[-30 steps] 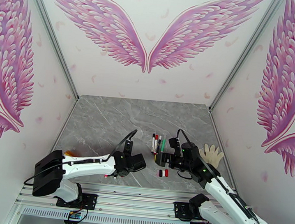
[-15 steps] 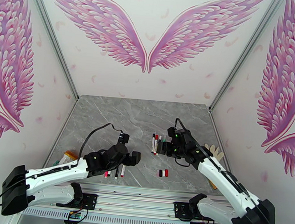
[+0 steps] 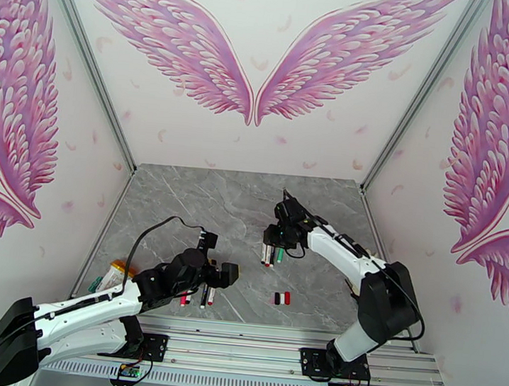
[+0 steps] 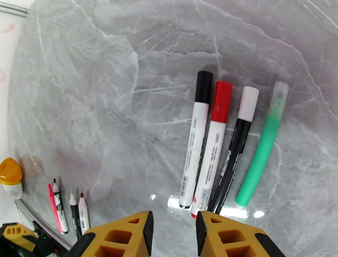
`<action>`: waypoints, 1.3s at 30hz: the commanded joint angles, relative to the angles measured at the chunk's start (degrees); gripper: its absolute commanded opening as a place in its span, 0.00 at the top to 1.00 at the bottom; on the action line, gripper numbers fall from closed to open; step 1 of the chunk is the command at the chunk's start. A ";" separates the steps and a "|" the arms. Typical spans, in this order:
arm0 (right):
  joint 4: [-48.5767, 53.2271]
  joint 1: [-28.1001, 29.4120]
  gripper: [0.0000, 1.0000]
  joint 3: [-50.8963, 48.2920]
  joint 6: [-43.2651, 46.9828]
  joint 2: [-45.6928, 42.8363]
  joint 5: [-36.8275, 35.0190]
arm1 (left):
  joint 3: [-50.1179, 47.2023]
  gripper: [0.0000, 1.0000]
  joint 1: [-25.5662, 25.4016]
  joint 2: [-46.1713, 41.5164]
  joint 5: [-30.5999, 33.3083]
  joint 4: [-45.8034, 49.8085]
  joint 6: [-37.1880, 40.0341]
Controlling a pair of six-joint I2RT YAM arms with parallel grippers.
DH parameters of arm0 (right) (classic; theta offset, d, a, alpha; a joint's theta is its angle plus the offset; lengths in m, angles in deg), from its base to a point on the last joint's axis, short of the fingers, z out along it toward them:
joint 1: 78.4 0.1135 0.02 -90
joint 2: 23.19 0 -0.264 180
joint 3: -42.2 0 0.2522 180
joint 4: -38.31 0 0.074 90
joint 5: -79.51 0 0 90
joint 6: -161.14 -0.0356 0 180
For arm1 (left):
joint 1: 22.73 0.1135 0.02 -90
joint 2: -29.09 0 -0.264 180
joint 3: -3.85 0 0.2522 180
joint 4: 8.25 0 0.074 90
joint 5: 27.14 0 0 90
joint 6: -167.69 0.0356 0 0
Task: Open the pen caps
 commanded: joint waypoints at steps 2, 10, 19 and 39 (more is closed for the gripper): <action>2.49 0.71 0.65 5.88 1.60 5.10 -3.85 | -1.06 0.01 0.24 1.03 -2.29 -3.66 -0.10; 4.46 1.20 0.65 13.29 1.01 13.62 -6.73 | -0.85 0.01 0.28 3.17 -4.07 -5.37 0.00; 5.93 1.81 0.67 16.86 1.14 20.30 -8.89 | -1.02 0.01 0.24 2.83 -4.17 -5.04 -0.26; 7.40 5.06 0.69 21.50 2.57 27.55 -11.73 | -1.69 0.01 0.24 2.18 -3.55 -4.28 -0.96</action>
